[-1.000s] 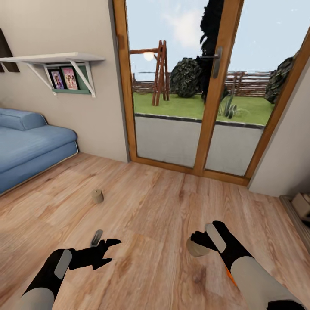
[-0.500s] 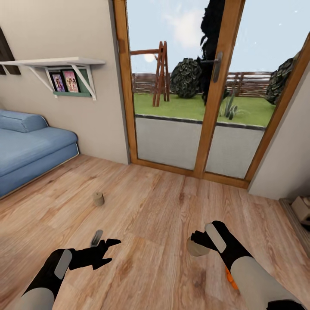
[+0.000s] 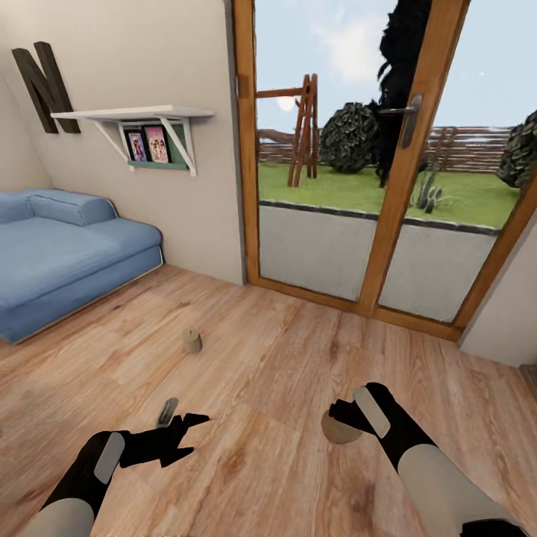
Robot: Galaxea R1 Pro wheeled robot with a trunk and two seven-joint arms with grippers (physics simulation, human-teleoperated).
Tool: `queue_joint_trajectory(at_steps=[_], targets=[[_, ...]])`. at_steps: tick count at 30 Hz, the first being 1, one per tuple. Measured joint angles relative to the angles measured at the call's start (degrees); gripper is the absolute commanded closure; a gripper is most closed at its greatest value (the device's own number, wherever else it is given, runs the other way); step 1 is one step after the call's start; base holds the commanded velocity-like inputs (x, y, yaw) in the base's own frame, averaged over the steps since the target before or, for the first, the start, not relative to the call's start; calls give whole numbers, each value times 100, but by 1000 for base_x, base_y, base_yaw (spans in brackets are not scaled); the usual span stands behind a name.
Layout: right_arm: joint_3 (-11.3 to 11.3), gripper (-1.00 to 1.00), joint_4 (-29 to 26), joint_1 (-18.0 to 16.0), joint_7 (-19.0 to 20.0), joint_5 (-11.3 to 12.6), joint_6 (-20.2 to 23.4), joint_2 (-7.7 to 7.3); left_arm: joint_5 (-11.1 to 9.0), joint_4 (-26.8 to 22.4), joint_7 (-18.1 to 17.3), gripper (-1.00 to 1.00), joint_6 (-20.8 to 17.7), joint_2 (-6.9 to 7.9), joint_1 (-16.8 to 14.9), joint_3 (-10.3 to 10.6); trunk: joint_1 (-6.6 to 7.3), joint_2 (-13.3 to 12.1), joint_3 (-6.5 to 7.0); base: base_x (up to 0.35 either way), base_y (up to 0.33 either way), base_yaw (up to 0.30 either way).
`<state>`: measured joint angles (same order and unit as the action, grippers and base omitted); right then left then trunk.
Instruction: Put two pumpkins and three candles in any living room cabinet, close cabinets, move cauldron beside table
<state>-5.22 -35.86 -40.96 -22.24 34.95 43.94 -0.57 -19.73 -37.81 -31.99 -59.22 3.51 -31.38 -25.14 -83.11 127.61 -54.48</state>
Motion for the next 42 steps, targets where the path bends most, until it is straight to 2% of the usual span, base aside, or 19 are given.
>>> queue_joint_trajectory(at_steps=[9,17,19,22,25,27,29,35,36,38,42], targets=[[2,100,0,0,7,4,-1,1,1,1,8,-100,6,-5,0,4,198,-361,171,0,0,270],[-17,100,0,20,42,3,9,-3,1,1,9,-100,10,-5,0,7,373,-682,314,0,0,35],[-103,100,0,23,43,7,6,-3,1,1,9,-100,10,-2,0,3,417,-762,350,0,0,2],[-354,100,0,26,56,18,-4,0,9,0,21,-100,14,-1,0,2,483,-882,404,0,0,0],[-458,100,0,26,60,14,-9,4,29,1,169,-100,15,15,0,-4,549,-1003,458,0,0,0],[-471,100,0,25,57,10,-9,4,44,1,433,-100,16,55,0,-12,593,-1083,494,0,0,0],[-480,100,0,26,53,11,-9,5,52,2,909,-100,25,90,0,-22,637,-1163,530,0,0,0],[-489,100,1,27,37,14,-15,14,21,-13,2792,-100,412,105,-7,-71,747,-1365,620,0,0,0],[-489,100,1,28,30,30,-10,56,-2,-15,3237,-100,528,92,-8,-76,747,-1365,620,0,0,0],[-489,100,1,27,28,7,-3,77,-23,-16,3396,-100,569,84,-8,-78,747,-1365,620,0,0,0],[-489,100,0,27,27,12,-10,90,-29,-16,3481,-100,596,80,-8,-79,747,-1365,620,0,0,0]])
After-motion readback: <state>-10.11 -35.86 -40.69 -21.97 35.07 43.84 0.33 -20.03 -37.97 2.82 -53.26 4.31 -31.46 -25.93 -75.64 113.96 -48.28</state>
